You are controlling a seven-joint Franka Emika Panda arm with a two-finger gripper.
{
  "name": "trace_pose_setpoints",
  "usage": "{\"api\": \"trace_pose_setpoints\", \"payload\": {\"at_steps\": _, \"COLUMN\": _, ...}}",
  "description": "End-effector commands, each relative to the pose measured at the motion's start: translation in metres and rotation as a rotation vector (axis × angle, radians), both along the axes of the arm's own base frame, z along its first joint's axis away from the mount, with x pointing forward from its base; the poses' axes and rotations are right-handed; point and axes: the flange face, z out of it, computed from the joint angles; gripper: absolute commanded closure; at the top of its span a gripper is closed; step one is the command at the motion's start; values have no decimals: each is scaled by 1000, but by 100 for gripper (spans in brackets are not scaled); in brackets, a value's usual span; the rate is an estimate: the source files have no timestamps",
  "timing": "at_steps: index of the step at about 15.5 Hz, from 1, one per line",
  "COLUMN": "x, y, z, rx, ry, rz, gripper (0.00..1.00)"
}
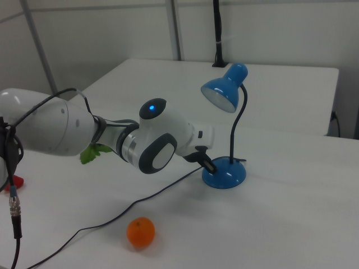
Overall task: Turn off lamp
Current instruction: 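Press down on the lamp base button with the gripper fingertips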
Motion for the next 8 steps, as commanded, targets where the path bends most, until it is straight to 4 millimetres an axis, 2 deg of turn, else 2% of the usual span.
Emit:
{"api": "trace_pose_setpoints", "payload": {"at_steps": 1, "x": 3, "y": 4, "z": -17, "rx": -21, "ry": 5, "rz": 22, "gripper": 100}}
{"api": "trace_pose_setpoints", "payload": {"at_steps": 7, "x": -2, "y": 5, "z": -14, "rx": -18, "ry": 9, "rz": 24, "gripper": 100}}
{"api": "trace_pose_setpoints", "payload": {"at_steps": 8, "x": -2, "y": 5, "z": -9, "rx": -19, "ry": 6, "rz": 26, "gripper": 100}}
